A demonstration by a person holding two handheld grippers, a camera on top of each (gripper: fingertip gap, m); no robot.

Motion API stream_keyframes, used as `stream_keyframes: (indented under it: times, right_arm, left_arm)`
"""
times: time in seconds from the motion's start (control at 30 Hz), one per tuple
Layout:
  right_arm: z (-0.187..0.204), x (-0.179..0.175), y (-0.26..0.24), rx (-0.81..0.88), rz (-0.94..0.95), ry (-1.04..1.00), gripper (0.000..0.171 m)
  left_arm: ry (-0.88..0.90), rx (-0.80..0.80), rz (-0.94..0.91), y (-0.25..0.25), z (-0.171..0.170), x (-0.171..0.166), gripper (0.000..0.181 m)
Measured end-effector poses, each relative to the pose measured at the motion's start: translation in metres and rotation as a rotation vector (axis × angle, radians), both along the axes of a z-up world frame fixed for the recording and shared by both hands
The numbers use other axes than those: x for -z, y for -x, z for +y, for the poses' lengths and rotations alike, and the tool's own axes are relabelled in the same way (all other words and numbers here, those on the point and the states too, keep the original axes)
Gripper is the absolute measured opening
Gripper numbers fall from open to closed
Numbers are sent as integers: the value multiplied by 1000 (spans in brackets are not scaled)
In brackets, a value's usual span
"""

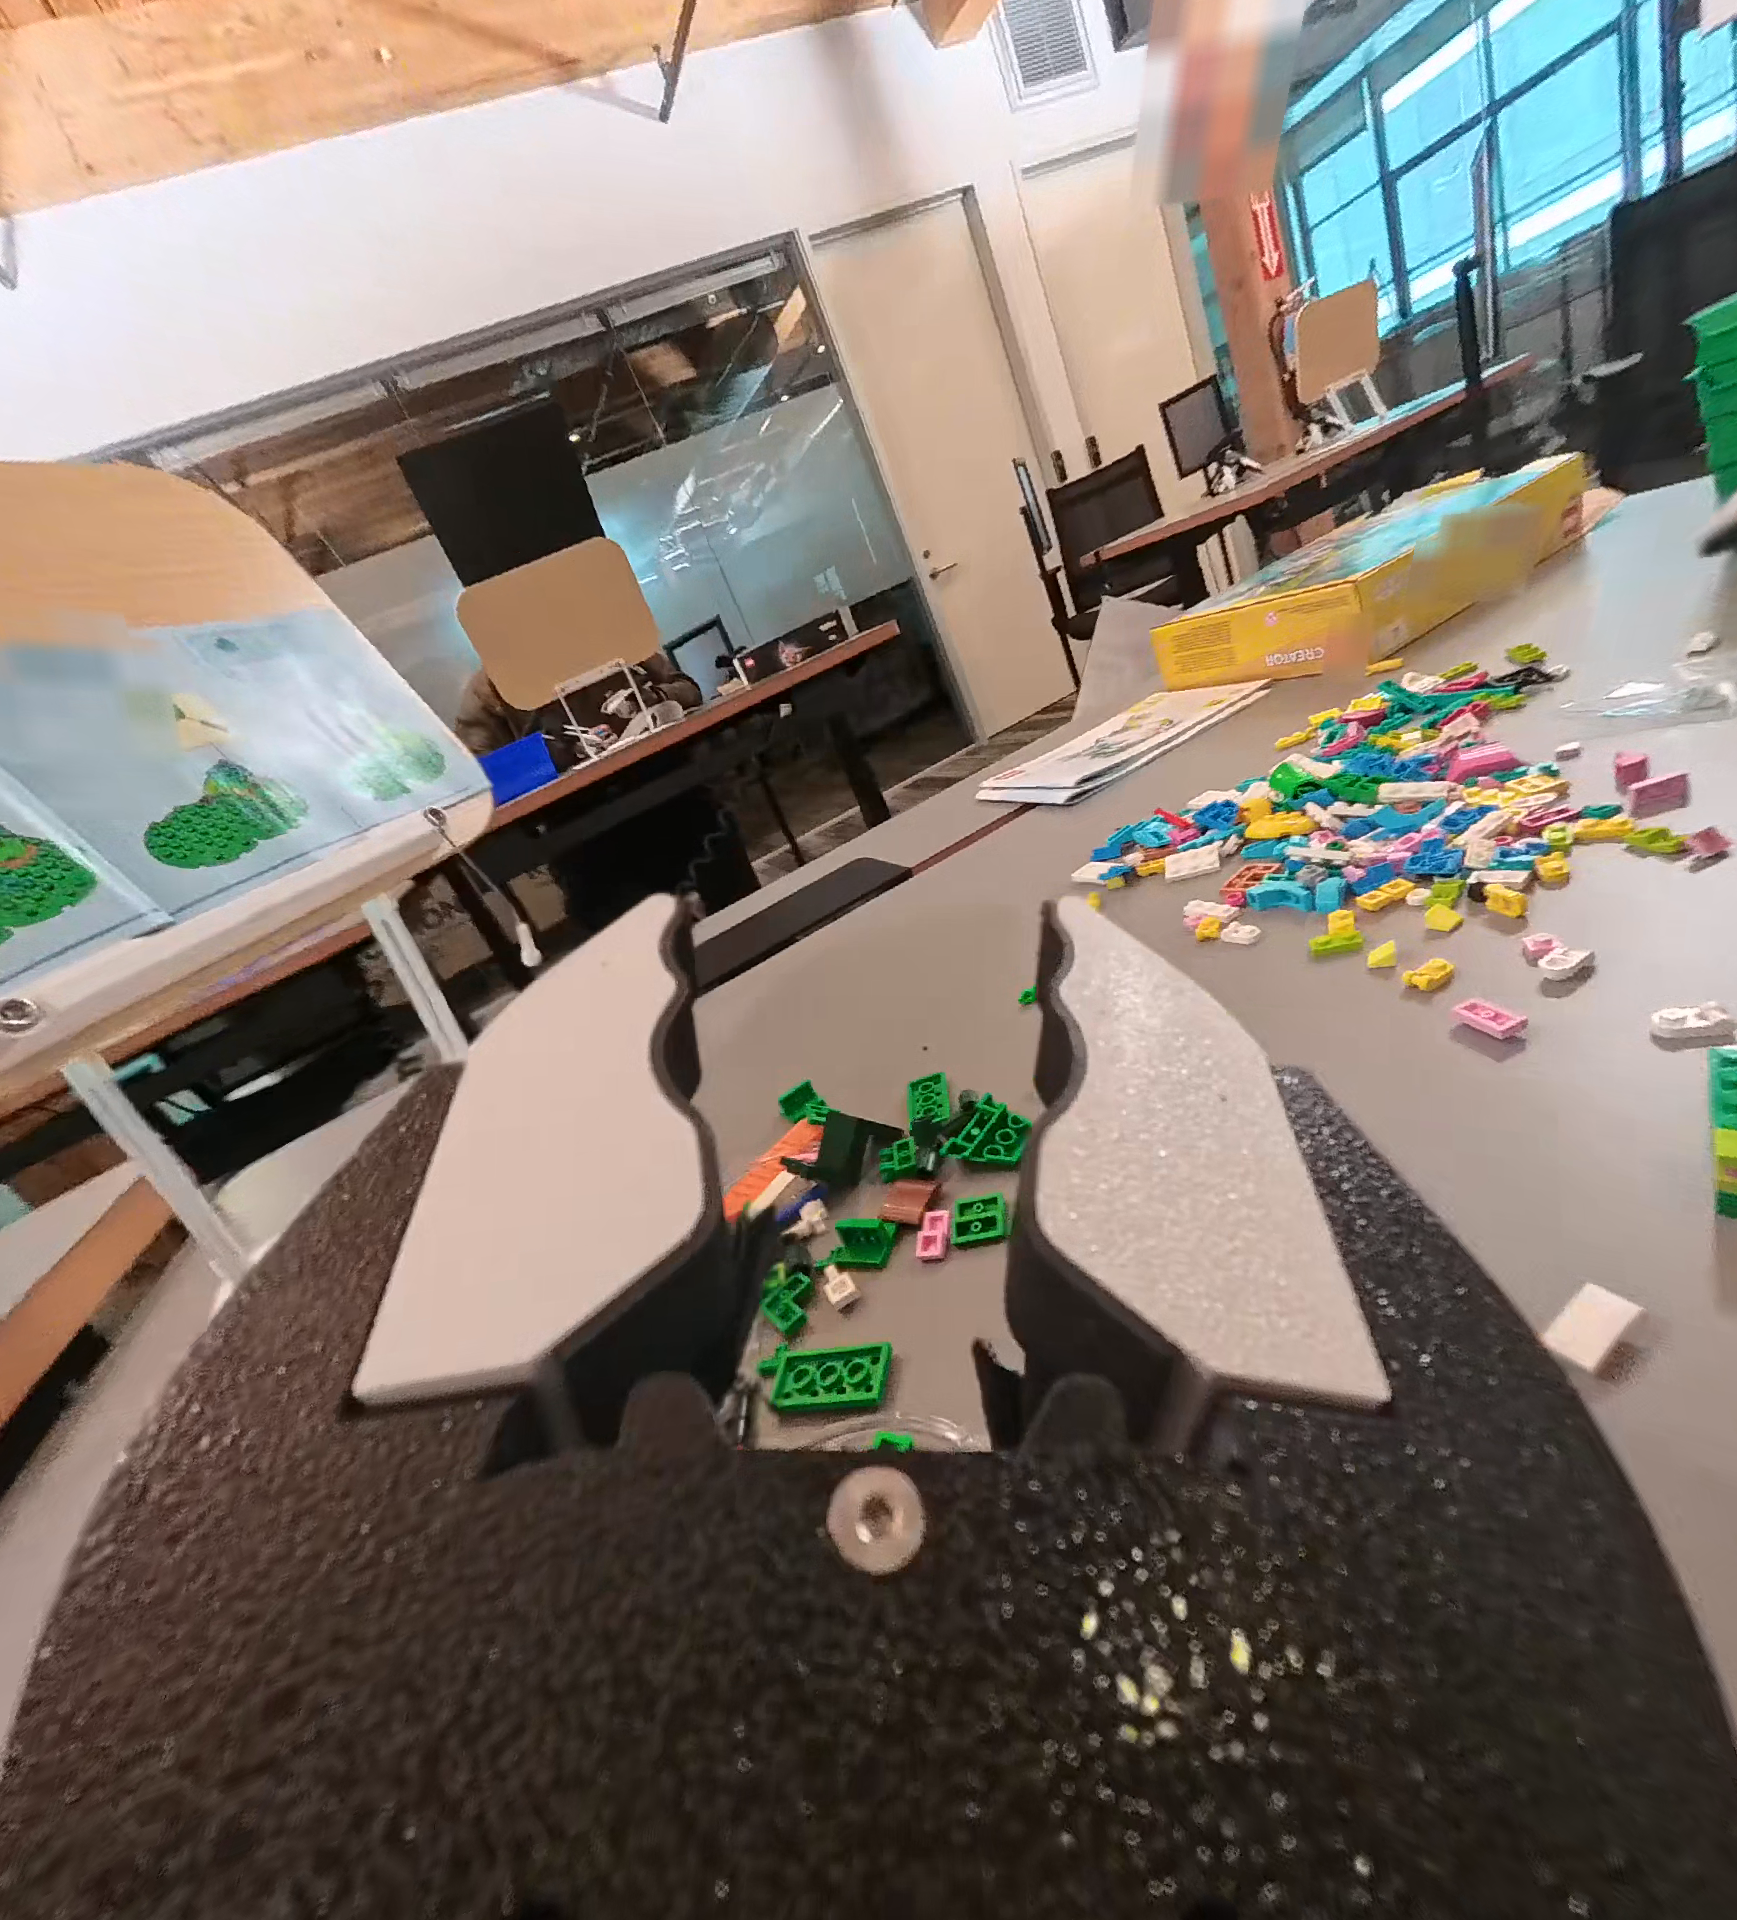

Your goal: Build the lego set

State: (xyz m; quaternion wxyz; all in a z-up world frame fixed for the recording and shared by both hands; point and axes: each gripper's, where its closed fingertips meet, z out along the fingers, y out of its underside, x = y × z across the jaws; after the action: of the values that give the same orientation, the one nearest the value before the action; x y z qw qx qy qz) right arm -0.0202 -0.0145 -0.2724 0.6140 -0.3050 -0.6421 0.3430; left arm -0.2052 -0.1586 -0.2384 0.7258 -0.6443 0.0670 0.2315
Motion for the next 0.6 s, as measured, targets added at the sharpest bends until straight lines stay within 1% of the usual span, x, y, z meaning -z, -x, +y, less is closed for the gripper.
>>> stream_keyframes:
  times: [0.2,0.27,0.37,0.5,0.6]
  right_arm:
    - [1,4,42,-177,-16,-42,16]
    - [3,1,58,-215,2,-48,14]
    - [8,-4,76,-254,23,-13,13]
    - [18,-12,69,-271,51,89,12]
    - [28,-18,59,-252,84,119,8]
  left_arm:
    - [22,-104,128,2,6,5,57]
    - [39,-139,135,7,9,9,57]
    - [37,-205,99,18,7,9,57]
    - [-14,-288,34,32,-7,3,55]
    - [-28,-358,19,43,-18,2,50]
